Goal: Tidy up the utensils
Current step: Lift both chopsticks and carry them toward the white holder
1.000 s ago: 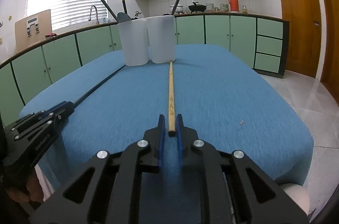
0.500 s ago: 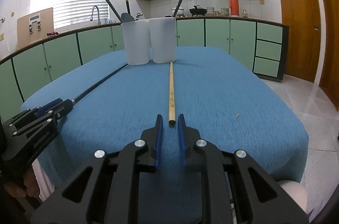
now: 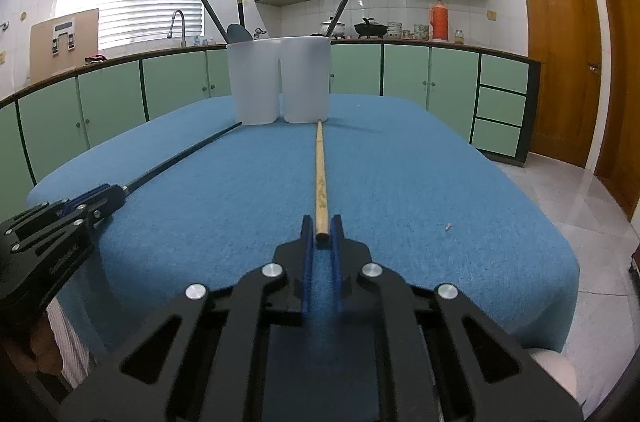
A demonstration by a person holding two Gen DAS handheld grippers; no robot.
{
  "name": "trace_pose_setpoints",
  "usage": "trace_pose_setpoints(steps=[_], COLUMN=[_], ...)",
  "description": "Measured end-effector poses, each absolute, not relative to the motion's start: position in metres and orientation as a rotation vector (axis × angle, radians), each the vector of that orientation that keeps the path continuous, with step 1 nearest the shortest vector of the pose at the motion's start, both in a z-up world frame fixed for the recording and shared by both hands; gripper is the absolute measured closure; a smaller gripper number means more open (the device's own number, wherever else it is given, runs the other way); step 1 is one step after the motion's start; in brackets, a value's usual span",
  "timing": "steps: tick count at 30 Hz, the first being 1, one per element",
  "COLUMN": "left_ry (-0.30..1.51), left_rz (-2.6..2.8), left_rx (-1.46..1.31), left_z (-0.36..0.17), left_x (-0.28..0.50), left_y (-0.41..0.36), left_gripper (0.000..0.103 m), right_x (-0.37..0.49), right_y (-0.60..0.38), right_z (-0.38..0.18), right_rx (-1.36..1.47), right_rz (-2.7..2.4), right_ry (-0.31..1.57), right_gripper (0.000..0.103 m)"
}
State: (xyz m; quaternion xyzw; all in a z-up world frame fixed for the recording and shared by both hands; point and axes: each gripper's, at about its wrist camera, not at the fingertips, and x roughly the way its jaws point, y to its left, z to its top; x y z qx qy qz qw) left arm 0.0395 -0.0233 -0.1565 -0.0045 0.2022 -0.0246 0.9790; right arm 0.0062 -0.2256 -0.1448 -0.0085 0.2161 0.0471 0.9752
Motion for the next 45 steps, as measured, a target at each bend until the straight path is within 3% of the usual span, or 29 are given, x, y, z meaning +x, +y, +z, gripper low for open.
trace_pose_setpoints(steps=[33,45], left_ry=[0.405,0.276], left_rz=[-0.065,-0.062], left_rx=[0.004,0.022], left_z=[-0.151,-0.093], left_x=[0.027,0.008], left_y=[-0.025,-0.019], left_gripper=[0.097,0.097], right_x=[0.011,-0.007], right_y=[-0.226,-0.237], right_z=[-0.143,-0.091], right_rx=[-0.007,-0.030], right_rz=[0.091,0.101], right_ry=[0.437,0.324], right_gripper=[0.097,0.097])
